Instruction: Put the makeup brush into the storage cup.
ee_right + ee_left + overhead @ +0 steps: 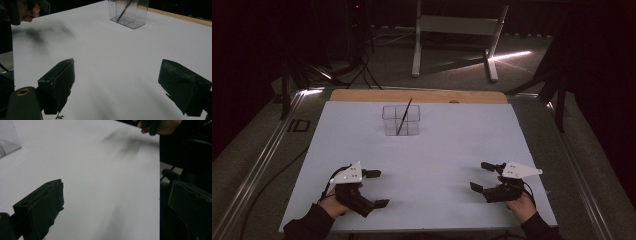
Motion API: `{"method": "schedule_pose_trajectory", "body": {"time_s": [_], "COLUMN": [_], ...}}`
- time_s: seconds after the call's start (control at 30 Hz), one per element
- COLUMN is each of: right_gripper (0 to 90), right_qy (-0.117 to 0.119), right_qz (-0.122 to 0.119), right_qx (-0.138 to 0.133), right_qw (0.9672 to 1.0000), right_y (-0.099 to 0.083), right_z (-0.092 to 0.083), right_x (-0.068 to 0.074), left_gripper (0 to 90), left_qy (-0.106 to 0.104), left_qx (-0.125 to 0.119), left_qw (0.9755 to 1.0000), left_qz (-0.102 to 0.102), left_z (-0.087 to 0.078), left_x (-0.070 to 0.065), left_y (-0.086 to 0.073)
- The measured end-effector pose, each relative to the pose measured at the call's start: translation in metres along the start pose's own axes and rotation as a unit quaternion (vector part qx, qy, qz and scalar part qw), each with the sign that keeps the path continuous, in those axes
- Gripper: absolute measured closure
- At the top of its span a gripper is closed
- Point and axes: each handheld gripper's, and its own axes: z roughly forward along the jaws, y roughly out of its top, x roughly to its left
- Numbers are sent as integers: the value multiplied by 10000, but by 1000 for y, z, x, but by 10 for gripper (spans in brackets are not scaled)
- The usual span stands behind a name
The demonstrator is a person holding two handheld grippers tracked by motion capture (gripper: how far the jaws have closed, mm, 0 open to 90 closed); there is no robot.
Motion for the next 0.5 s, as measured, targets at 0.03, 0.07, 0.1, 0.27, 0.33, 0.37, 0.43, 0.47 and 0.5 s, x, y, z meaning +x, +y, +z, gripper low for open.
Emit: {"method": "schedule_pose_trajectory", "body": {"time_s": [0.03, 0.07, 0.1, 0.27, 0.33, 0.37, 0.43, 0.47, 0.5], "right_gripper": [137, 137, 137, 137, 137, 137, 137, 137, 137], "right_qy": [0, -4, -1, -10, -11, -10, -18, -19, -22], "right_qz": [1, 0, 3, 14, 12, 12, 4, 8, 14], "right_qx": [4, 2, 4, -9, -16, -16, -21, -17, -10], "right_qw": [10000, 10000, 10000, 10000, 10000, 10000, 10000, 10000, 10000], "right_y": [0, 0, 0, 0, 0, 0, 0, 0, 0], "right_z": [0, 0, 0, 0, 0, 0, -1, -1, -1], "right_x": [0, 0, 0, 0, 0, 0, 0, 0, 0], "left_gripper": [12, 12, 12, 12, 12, 12, 12, 12, 12], "left_qy": [16, 8, 30, 163, 184, 205, 226, 254, 301], "left_qx": [-22, -13, 5, 14, 96, 156, 174, 201, 207], "left_qw": [10000, 10000, 10000, 9999, 9998, 9997, 9996, 9994, 9993], "left_qz": [-6, -11, -7, -43, -50, -22, -59, -81, -74], "left_z": [-1, -2, -3, -8, -10, -11, -13, -14, -16], "left_x": [-1, -1, -2, -2, -3, -3, -2, -2, -1], "left_y": [-3, -4, -6, -13, -16, -17, -19, -20, -21]}}
